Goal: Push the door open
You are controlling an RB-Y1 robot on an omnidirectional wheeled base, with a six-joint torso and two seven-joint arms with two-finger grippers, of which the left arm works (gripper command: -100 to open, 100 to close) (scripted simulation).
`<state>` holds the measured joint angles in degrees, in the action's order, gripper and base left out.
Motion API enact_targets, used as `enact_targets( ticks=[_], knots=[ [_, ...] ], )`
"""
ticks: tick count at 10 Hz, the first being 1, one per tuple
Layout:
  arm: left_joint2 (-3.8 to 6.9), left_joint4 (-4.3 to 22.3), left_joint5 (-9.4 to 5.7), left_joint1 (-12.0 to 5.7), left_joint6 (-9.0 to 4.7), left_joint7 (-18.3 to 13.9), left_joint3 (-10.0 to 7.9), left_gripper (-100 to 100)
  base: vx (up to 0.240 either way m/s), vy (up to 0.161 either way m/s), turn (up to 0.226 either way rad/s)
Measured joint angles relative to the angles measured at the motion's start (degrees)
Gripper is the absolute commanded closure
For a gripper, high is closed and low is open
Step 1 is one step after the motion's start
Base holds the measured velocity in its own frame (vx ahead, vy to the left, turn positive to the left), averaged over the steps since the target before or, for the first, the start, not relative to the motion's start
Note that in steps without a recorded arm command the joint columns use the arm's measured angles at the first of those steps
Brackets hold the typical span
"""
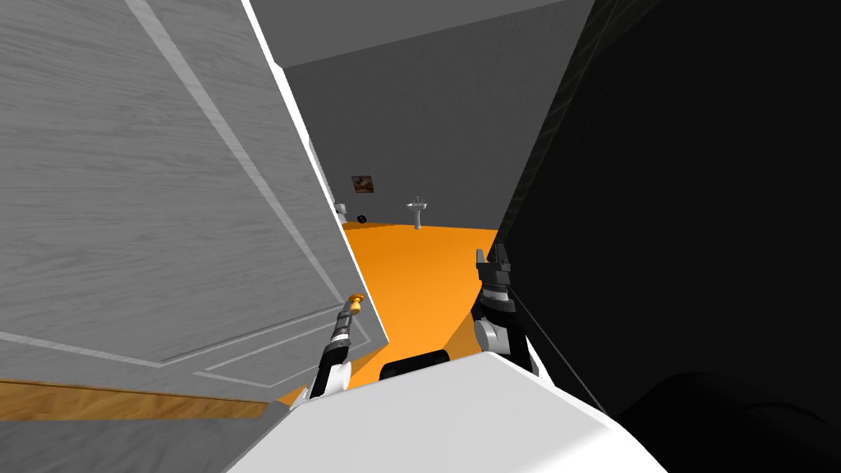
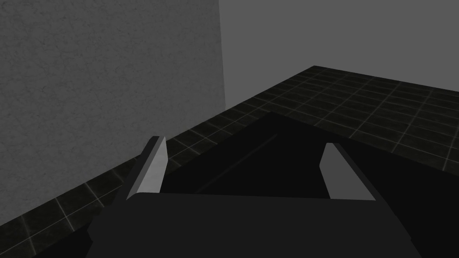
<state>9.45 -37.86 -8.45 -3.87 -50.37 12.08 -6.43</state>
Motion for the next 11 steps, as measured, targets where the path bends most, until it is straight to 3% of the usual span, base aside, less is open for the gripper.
enact_targets(
  ticks=[2,4,6,11],
  knots=[
    [-0.18,-0.4,-1.61,0.18,0.28,-3.0,0.25,100,0.048,0.01,-0.011],
    [-0.29,0.9,-2.92,-0.61,-0.43,-5.7,0.29,100,0.037,0.006,-0.005],
    [-0.64,-0.2,-4.12,0.1,-0.04,-8.0,0.47,100,0.037,0.007,-0.007],
    [-1.0,0.4,-7.84,-0.39,0.1,-14.9,0.85,100,0.049,0.007,-0.011]
  ],
)
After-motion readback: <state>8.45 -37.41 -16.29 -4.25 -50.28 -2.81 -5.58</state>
